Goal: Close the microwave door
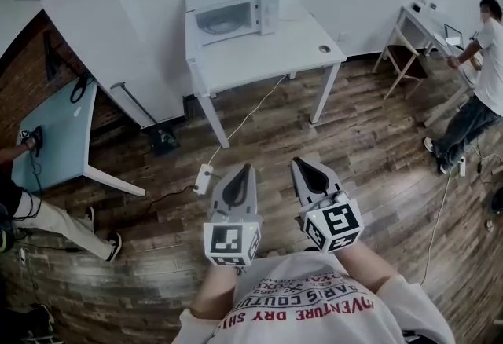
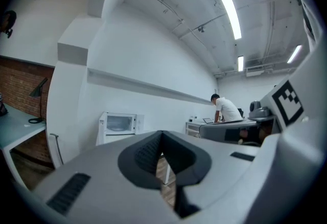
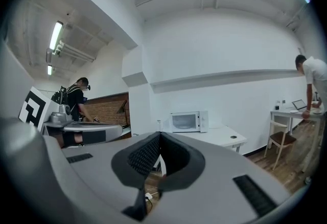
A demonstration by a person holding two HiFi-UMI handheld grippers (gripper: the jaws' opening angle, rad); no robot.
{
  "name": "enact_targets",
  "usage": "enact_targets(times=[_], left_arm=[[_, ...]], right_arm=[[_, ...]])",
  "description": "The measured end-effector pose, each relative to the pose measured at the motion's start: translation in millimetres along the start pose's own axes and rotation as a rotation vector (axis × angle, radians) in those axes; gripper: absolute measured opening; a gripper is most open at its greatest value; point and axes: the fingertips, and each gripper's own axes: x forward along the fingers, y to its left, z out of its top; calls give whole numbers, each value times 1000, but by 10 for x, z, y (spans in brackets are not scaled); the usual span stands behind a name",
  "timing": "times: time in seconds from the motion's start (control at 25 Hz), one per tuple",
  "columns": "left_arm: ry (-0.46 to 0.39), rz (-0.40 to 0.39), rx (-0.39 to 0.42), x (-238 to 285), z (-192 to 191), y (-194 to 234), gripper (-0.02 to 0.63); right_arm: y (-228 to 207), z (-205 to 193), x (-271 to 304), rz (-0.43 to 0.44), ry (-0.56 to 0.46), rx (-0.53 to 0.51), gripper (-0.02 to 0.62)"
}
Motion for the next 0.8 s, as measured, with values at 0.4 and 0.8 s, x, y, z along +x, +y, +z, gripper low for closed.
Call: enact_targets(times=[0.4, 0.8], left_arm=[[-69, 2, -49, 431, -101, 209, 6], [-74, 119, -70, 1806, 42, 217, 6]], right_arm=[[-368, -130, 432, 11, 18, 71, 12], [-1592, 102, 1232, 100, 26, 38, 12]])
